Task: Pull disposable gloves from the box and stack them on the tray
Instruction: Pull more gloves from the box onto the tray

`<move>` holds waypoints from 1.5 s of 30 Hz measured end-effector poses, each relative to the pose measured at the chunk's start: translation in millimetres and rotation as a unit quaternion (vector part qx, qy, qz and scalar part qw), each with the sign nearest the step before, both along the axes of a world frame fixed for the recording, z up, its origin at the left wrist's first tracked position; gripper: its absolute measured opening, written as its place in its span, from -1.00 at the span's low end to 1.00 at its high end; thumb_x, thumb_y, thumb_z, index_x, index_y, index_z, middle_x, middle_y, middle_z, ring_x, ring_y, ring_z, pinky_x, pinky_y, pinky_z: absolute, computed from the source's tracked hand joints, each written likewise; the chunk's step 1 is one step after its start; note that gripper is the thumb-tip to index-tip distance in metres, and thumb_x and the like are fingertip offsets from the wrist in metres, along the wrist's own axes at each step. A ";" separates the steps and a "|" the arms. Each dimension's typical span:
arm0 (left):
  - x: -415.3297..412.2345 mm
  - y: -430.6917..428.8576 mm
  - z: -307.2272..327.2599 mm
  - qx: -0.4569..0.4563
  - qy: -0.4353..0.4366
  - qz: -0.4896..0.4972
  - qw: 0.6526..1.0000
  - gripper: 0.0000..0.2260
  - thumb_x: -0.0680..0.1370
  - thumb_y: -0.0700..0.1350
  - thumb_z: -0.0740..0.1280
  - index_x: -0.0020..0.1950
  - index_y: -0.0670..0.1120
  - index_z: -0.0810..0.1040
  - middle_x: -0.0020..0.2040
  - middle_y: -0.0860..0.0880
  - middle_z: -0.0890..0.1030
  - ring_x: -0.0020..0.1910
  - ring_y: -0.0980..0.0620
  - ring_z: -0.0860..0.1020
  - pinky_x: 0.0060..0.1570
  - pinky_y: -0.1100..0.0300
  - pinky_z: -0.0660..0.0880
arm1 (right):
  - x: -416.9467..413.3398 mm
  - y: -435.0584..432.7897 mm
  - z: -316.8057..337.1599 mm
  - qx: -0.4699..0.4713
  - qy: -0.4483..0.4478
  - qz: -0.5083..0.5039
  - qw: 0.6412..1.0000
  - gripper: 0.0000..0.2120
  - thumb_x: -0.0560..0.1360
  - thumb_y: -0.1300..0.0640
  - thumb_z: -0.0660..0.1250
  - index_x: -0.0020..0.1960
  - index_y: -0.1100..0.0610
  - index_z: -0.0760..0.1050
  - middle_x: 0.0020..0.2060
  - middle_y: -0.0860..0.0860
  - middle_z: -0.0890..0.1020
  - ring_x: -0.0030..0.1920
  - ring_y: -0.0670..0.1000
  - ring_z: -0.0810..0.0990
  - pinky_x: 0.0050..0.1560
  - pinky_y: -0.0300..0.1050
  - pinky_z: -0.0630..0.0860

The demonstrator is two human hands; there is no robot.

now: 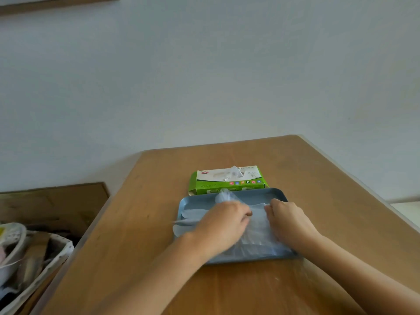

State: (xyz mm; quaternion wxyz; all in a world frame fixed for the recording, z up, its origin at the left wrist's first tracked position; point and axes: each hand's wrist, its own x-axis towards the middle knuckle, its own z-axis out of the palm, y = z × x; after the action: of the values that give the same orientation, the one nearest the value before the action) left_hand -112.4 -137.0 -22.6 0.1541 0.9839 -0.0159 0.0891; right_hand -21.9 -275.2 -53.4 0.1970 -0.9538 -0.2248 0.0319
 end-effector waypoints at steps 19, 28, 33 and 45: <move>-11.0 3.6 -29.4 0.017 0.260 0.051 0.964 -0.28 0.58 0.31 0.01 0.56 0.03 -0.29 0.55 0.04 -0.32 0.52 0.03 -0.32 0.48 -0.09 -0.29 | -13.9 -12.2 1.0 -0.081 -0.014 0.318 0.944 -0.48 0.64 -0.09 0.04 0.55 -0.08 -0.02 0.54 -0.08 0.07 0.53 -0.08 0.04 0.41 -0.33 -0.02; -29.2 64.7 22.4 0.163 0.396 0.091 0.899 -0.11 0.46 0.29 0.33 0.58 0.09 -0.16 0.59 0.03 -0.08 0.55 -0.15 -0.03 0.50 -0.01 0.00 | 14.5 -25.4 29.2 -0.265 0.045 0.332 0.904 -0.09 0.32 -0.50 0.13 0.53 -0.23 -0.15 0.55 -0.10 -0.12 0.55 0.02 -0.05 0.51 0.00 -0.03; -4.0 89.8 53.5 0.090 0.321 0.081 0.939 -0.31 0.50 0.21 0.34 0.54 0.00 0.20 0.52 0.04 0.26 0.45 0.02 0.29 0.37 0.17 0.27 | 39.3 2.6 54.8 -0.084 0.037 0.275 0.957 -0.50 0.45 -0.28 0.30 0.33 -0.12 0.42 0.17 -0.07 0.58 0.10 -0.06 0.56 0.17 -0.15 0.46; 98.0 109.7 4.7 -0.071 0.182 0.135 0.971 -0.41 0.61 0.12 0.20 0.55 -0.09 0.13 0.55 -0.08 0.18 0.50 -0.04 0.21 0.42 0.11 0.17 | 135.9 94.5 31.5 0.076 0.022 0.206 0.975 -0.66 0.45 -0.03 0.44 0.19 0.04 0.56 0.06 -0.02 0.60 0.03 -0.03 0.54 0.00 -0.22 0.40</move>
State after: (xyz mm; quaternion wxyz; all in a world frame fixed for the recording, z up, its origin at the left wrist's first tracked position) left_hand -14.4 -27.3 -17.9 0.2099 0.9633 0.1515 -0.0704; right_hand 114.0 -180.6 -21.9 0.2635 -0.8681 -0.4138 0.0756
